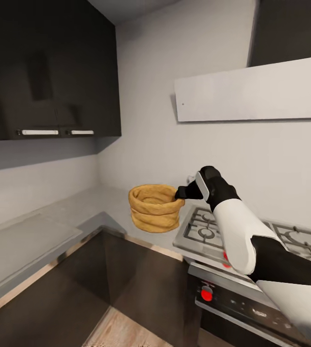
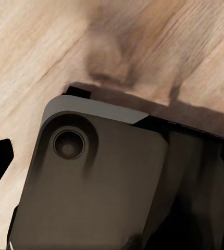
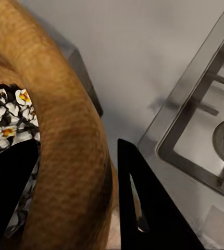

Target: In the kitchen, take the popcorn bag from the countertop, put it into the microwave, and heat it until the popcorn is cooked so the cooked popcorn ends up inside the bag.

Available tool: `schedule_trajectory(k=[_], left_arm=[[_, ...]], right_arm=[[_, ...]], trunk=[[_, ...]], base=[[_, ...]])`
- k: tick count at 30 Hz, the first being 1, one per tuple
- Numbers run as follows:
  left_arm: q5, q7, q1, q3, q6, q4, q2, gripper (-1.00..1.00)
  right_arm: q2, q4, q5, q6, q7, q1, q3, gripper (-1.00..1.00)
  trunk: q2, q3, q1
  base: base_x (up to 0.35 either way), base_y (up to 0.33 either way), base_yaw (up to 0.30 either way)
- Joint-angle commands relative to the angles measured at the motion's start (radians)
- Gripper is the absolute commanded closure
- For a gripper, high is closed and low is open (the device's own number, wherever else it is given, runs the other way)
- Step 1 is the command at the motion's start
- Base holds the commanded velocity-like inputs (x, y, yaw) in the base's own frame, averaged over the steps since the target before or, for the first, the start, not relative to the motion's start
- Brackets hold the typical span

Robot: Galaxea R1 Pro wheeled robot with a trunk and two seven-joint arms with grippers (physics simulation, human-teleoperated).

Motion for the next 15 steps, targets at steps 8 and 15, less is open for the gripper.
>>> schedule_trajectory(k=[8, 15], left_arm=[[0.004, 0.000, 0.000, 0.001, -0.002, 0.001, 0.000, -1.00], [0.004, 0.000, 0.000, 0.003, -0.001, 0.001, 0.000, -1.00]], right_arm=[[0.001, -0.001, 0.010, 0.003, 0.008, -0.001, -0.004, 1.00], [0.001, 0.000, 0.011, 0.003, 0.008, -0.001, -0.004, 1.00]], trunk=[[-0.001, -0.001, 0.000], [-0.001, -0.001, 0.000]], base=[[-0.350, 0.000, 0.000], [-0.350, 0.000, 0.000]])
